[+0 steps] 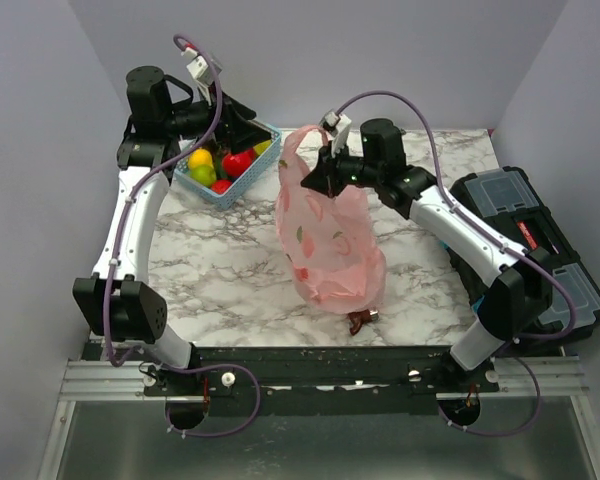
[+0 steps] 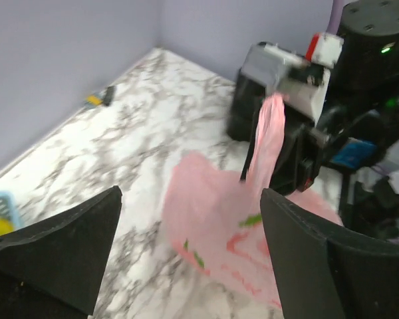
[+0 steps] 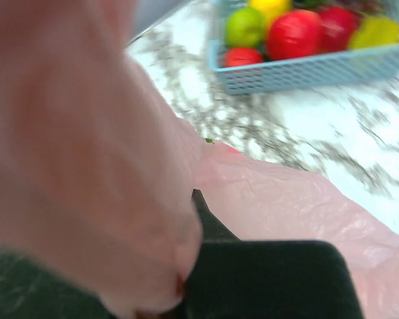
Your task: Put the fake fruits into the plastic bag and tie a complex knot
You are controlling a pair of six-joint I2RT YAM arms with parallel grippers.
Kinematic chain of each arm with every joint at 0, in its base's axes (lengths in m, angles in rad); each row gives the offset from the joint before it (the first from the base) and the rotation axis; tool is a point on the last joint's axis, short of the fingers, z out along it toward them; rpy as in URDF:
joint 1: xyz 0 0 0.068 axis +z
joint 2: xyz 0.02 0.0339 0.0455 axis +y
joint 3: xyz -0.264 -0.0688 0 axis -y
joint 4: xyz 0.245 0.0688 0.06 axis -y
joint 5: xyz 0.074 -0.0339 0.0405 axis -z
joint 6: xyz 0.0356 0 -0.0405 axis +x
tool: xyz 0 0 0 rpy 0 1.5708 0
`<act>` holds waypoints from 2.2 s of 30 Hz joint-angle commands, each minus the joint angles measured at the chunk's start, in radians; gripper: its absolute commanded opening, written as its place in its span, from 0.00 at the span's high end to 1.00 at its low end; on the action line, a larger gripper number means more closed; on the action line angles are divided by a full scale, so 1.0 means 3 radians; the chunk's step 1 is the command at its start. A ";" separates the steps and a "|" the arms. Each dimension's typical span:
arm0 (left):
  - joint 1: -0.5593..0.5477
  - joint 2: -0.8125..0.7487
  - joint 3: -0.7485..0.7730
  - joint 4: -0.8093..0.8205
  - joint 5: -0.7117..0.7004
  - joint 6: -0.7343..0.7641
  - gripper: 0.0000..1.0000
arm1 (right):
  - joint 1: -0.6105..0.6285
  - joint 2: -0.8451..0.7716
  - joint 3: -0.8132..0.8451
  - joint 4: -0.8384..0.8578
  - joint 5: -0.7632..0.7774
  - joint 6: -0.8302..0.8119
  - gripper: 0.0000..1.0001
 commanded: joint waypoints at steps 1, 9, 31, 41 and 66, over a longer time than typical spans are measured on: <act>0.0071 -0.0485 -0.0248 -0.0483 -0.0905 0.0776 0.13 | -0.0119 0.0069 0.0276 -0.0238 0.1274 0.0985 0.99; 0.0031 -0.1113 -0.0504 -0.1439 -0.0888 0.2007 0.09 | -0.0375 0.0400 0.0766 -0.0816 0.1448 0.1940 0.99; -0.1568 -0.0658 -0.0785 -0.2991 -0.1476 0.3746 0.07 | -0.0377 0.0050 -0.0288 0.0081 0.0829 0.2054 0.99; -0.1644 -0.0665 -0.1595 -0.3073 -0.1942 0.4225 0.06 | -0.0502 -0.0084 -0.0320 0.0131 0.0438 0.1877 0.99; -0.0543 -0.1625 -0.1524 -0.1283 -0.0763 0.2499 0.15 | -0.0735 -0.0148 -0.0814 0.0267 0.0597 0.1029 0.99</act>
